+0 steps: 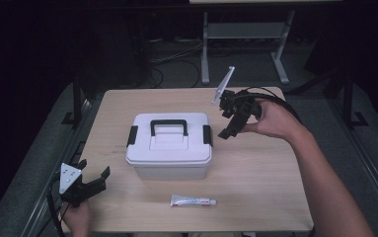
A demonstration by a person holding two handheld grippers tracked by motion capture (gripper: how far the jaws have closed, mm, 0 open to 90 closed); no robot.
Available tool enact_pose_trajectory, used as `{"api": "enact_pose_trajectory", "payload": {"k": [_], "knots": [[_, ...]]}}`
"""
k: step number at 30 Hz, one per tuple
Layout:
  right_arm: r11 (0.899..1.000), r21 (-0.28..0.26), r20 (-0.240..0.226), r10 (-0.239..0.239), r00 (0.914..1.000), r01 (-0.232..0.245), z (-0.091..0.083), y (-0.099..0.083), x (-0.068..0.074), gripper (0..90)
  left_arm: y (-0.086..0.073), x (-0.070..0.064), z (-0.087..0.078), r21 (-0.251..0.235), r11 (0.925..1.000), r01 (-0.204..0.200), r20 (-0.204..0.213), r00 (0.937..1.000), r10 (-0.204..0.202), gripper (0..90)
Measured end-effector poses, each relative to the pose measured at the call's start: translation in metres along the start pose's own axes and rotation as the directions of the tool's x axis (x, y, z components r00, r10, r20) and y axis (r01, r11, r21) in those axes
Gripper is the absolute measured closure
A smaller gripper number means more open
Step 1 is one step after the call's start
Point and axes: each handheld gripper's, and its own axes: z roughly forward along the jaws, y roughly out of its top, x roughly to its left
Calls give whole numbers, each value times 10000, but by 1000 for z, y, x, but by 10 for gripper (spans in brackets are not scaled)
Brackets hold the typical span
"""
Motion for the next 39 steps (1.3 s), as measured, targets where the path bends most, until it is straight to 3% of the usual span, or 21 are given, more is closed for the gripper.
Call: {"api": "enact_pose_trajectory", "payload": {"k": [17, 31, 39], "knots": [[9978, 415, -344, -497, 9982, 511, 15, 52, -12, 230, 0, 1, 0, -9, 9999, 103, 2, 9999, -103, 138], [9927, 609, -714, -993, 9925, 1038, 33, 96, -12, 246, 0, 6, -4, -118, 9995, 301, -62, 9995, -302, 138], [9909, 651, -887, -1114, 9898, 1174, 42, 110, -11, 272, 0, 7, -5, -138, 9992, 362, -68, 9993, -363, 138]]}}
